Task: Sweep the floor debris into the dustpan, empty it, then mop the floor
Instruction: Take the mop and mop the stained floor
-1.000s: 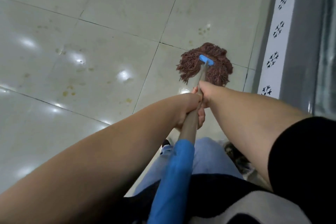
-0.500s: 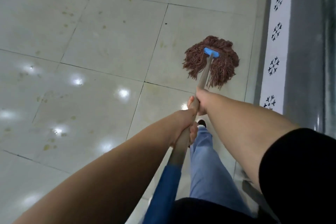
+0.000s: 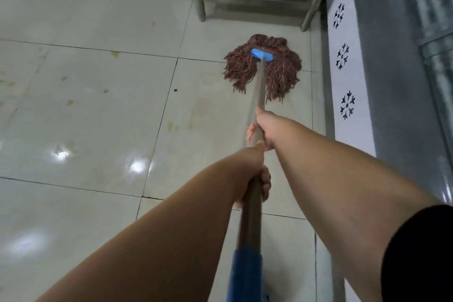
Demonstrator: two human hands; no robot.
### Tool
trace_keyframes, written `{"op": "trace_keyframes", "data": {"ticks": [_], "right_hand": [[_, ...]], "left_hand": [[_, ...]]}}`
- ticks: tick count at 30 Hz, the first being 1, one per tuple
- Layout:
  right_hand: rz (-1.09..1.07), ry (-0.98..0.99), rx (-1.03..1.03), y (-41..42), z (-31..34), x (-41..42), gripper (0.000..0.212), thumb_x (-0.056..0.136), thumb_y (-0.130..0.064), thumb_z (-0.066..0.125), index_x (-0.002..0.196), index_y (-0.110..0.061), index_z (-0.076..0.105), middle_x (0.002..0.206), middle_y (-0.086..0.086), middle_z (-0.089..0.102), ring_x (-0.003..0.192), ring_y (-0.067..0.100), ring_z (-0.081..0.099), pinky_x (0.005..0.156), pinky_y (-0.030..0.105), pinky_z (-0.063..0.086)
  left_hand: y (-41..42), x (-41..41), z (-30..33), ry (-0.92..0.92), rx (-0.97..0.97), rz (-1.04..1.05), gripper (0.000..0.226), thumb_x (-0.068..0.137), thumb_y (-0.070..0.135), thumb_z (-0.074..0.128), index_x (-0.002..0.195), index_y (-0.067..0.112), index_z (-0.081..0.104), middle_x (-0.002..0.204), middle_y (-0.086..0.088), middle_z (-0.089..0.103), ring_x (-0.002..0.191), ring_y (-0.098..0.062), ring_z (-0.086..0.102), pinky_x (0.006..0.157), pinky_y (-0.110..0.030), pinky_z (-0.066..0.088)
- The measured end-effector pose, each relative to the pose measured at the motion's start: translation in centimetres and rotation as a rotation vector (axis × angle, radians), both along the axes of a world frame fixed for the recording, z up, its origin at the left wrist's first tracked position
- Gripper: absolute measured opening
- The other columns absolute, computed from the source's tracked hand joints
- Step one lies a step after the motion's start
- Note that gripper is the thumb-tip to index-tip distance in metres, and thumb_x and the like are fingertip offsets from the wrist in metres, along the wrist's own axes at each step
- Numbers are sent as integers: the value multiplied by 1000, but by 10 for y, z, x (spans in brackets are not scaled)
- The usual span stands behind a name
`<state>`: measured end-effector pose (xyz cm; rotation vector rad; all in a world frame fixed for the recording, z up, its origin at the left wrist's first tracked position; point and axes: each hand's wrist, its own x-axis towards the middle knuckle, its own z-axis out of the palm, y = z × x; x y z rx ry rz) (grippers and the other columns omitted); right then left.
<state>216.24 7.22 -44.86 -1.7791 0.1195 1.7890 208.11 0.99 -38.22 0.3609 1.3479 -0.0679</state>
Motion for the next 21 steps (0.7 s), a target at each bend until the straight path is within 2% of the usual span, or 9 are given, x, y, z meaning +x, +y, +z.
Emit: {"op": "trace_keyframes", "data": {"ticks": [3, 5, 7, 10, 13, 17, 21], "right_hand": [[-81, 18, 49, 13, -10, -4, 49, 102, -46, 25, 66, -13, 29, 20, -3, 28, 11, 3, 26, 21, 11, 23], [-100, 26, 48, 9, -19, -11, 49, 102, -46, 26, 65, -13, 29, 19, -2, 27, 11, 4, 26, 21, 12, 23], [-57, 23, 17, -4, -27, -22, 50, 101, -47, 26, 66, -12, 30, 25, -1, 31, 12, 6, 26, 22, 8, 22], [9, -6, -43, -35, -37, -47, 45, 100, -50, 27, 75, -13, 35, 50, 1, 35, 15, 9, 29, 30, 6, 30], [32, 0, -92, -83, -31, -84, 43, 98, -52, 29, 78, -15, 38, 52, 1, 36, 17, 10, 31, 33, 10, 36], [90, -5, -157, -168, -11, -149, 42, 97, -51, 33, 76, -14, 37, 35, 3, 39, 16, 10, 32, 33, 10, 37], [79, 9, -194, -271, 8, -224, 42, 96, -49, 36, 75, -13, 39, 48, 2, 42, 17, 12, 36, 33, 11, 37]], "left_hand": [[17, 1, -21, 8, 27, -31, 59, 88, 64, 41, 60, 12, 41, 35, 2, 37, 22, -10, 35, 33, -10, 35], [12, -5, -33, 21, 32, -46, 63, 87, 67, 39, 55, 13, 40, 33, 1, 36, 22, -11, 34, 34, -9, 35], [-4, -18, -38, 48, 28, -63, 65, 86, 69, 38, 53, 13, 38, 33, 1, 35, 22, -11, 33, 36, -8, 34], [-40, -51, -34, 85, -10, -53, 61, 85, 68, 40, 56, 14, 37, 36, 2, 34, 25, -10, 31, 37, -7, 31], [-90, -93, -15, 107, -50, -53, 64, 78, 77, 41, 58, 17, 36, 39, 4, 34, 28, -7, 29, 36, -8, 29], [-173, -159, 16, 95, -54, -30, 68, 69, 85, 40, 60, 17, 35, 36, 7, 34, 25, -3, 29, 33, -7, 28], [-276, -233, 37, 139, -55, -64, 68, 69, 85, 37, 61, 17, 35, 36, 7, 33, 25, -3, 28, 34, -6, 26]]}}
